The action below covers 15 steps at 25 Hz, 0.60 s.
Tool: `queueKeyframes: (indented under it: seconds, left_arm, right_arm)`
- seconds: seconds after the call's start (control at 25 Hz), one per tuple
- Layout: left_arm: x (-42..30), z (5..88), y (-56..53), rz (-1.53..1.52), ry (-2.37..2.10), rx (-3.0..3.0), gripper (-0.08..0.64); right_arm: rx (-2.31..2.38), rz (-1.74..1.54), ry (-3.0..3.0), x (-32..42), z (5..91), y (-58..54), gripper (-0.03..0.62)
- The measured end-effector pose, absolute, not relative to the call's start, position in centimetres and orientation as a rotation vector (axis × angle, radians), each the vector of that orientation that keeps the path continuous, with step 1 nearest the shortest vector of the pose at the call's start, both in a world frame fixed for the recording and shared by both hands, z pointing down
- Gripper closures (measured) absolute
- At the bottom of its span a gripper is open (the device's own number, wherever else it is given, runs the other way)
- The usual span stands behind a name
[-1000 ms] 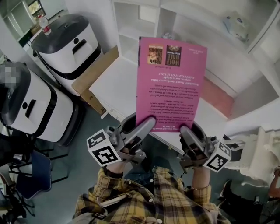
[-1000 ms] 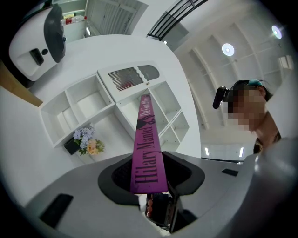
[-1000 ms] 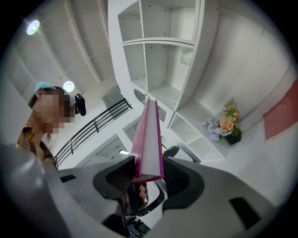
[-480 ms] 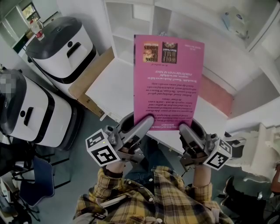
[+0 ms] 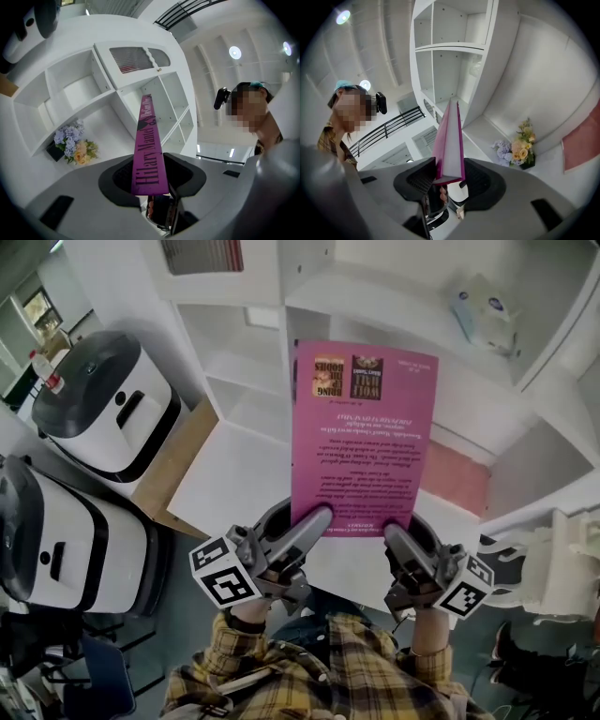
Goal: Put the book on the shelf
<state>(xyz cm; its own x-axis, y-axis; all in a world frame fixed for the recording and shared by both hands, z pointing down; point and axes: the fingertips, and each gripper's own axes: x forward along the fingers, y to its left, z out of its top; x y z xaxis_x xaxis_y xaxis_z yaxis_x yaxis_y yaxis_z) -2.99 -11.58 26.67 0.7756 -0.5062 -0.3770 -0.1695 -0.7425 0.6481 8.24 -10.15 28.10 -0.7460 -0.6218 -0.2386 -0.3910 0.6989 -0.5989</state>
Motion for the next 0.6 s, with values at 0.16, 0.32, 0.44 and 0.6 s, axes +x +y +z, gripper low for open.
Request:
queueKeyframes:
  seconds: [0.16, 0.32, 0.44, 0.6]
  left_arm:
    - [-2.98, 26.25, -11.42, -0.738, -0.531, 2.339, 0.393]
    - [-2.84, 26.17, -11.37, -0.727, -0.534, 2.331, 0.393]
    - [-2.90, 26.16, -11.27, -0.723, -0.542, 2.331, 0.393]
    - [-2.91, 26.10, -11.28, -0.728, -0.547, 2.331, 0.393]
  right_arm:
    - [-0.772, -0.771, 2.486, 8.28, 27.60, -10.16, 0.410]
    - [-0.772, -0.772, 2.479, 8.39, 27.51, -10.08, 0.410]
    - [-0.760, -0.758, 2.474, 8.35, 27.55, -10.07, 0.410]
    - [-0.760, -0.752, 2.473, 8.33, 27.53, -10.06, 0.410]
